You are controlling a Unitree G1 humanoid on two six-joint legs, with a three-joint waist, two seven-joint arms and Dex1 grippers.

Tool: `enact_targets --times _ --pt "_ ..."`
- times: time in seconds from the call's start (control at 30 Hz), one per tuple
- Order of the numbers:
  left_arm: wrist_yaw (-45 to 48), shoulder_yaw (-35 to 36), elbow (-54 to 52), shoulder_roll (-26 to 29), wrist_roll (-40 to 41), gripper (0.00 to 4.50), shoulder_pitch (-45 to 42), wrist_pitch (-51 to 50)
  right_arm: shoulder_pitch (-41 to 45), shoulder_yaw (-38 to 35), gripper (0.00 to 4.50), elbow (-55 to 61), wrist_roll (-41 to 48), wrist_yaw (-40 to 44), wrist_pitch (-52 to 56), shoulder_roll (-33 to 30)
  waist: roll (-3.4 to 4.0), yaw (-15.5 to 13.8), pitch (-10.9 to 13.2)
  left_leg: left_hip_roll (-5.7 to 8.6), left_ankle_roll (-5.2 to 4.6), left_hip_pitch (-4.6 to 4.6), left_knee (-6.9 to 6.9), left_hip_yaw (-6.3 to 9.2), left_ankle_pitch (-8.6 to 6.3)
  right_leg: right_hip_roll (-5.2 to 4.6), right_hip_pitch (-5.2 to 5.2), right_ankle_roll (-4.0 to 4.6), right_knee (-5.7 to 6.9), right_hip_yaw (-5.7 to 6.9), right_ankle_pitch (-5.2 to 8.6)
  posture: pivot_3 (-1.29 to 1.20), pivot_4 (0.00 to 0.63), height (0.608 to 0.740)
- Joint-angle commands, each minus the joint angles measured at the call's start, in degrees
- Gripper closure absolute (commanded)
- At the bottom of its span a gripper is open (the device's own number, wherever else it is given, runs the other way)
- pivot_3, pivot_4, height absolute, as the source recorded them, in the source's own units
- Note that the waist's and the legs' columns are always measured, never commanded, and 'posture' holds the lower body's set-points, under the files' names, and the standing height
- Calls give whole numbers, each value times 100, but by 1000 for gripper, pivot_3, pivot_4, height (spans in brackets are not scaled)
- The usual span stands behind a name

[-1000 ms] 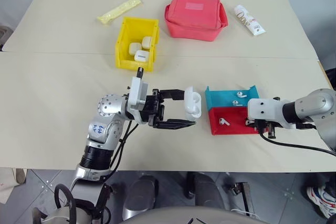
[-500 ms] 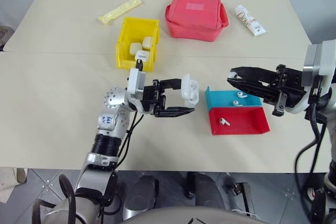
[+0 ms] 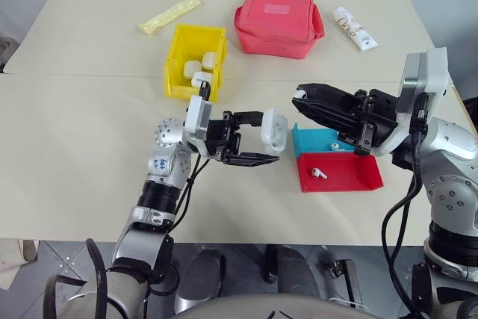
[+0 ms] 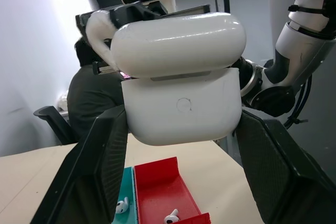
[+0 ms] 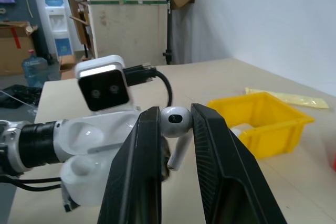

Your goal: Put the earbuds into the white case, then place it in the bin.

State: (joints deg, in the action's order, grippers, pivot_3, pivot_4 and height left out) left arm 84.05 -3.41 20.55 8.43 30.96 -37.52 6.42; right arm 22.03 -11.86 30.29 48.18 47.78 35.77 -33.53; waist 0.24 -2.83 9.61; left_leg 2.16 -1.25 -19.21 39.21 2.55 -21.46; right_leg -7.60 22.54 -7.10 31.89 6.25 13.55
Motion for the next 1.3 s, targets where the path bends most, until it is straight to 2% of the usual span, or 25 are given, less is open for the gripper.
enact_targets --times 0.03,0.53,0.9,1.3 --pt "-66 -43 -214 66 -35 1763 -97 -150 -82 -23 4031 319 219 -40 -196 83 0 2 0 -1 0 0 -1 0 0 1 0 0 0 0 0 0 150 740" --pt "25 -61 -434 126 22 1763 -146 -429 -317 614 4031 63 -199 104 -898 508 0 5 0 -1 -2 1 -2 -2 -1 3 1 0 1 0 0 0 150 740" --pt "45 10 -549 -44 122 1763 -92 -376 -651 942 4031 -446 -691 487 -1634 715 0 9 0 -1 -2 1 -3 -5 0 5 2 0 1 7 0 0 150 740" --pt "-70 141 -506 -166 126 1763 -90 -252 -970 941 4031 -438 -439 797 -1385 136 0 11 0 -1 -3 1 -3 -4 -1 4 2 1 0 7 0 0 150 740"
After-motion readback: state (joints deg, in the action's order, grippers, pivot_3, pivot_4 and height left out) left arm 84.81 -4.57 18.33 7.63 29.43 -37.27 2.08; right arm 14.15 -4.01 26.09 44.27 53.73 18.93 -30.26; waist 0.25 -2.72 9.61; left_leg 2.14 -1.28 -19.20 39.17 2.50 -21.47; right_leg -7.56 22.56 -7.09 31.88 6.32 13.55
